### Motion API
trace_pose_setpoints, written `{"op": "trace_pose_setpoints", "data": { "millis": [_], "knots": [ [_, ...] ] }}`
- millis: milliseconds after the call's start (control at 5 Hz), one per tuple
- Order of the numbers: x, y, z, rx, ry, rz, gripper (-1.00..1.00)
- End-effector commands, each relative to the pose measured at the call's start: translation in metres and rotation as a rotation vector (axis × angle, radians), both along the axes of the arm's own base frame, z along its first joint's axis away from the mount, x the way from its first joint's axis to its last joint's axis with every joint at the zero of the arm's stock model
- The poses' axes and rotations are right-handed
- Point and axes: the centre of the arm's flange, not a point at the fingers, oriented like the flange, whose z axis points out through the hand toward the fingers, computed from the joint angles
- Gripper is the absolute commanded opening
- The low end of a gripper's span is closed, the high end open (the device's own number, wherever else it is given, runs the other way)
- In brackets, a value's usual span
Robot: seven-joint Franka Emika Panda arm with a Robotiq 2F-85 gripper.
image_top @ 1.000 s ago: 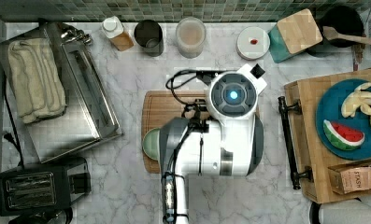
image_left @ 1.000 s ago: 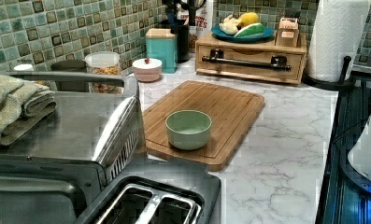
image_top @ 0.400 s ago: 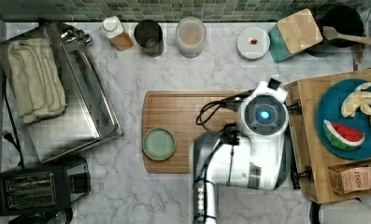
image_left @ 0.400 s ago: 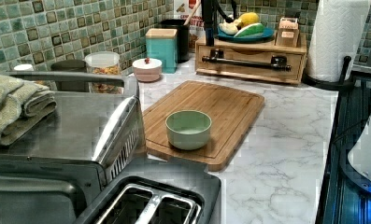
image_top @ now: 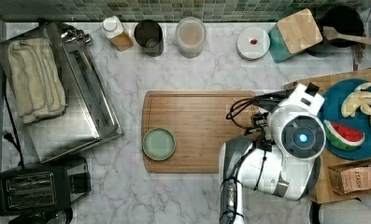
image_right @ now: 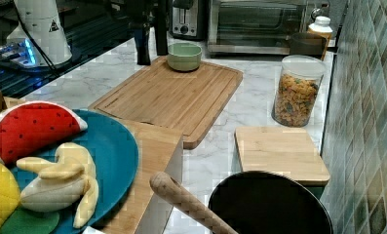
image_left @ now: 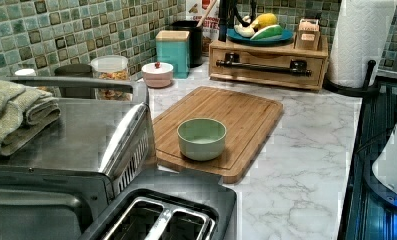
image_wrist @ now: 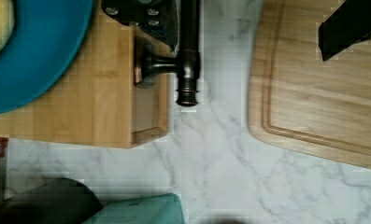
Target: Open the drawer.
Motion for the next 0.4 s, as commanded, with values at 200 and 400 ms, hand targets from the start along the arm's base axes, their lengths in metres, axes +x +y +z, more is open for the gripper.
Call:
{"op": "trace_pose_setpoints", "data": {
  "millis": [200, 400],
  "knots": [
    [-0.029, -0.018, -0.061, 0.002, 0.142, 0.043, 1.00],
    [-0.034, -0.031, -0.071, -0.028, 0.136, -0.010, 1.00]
  ]
}}
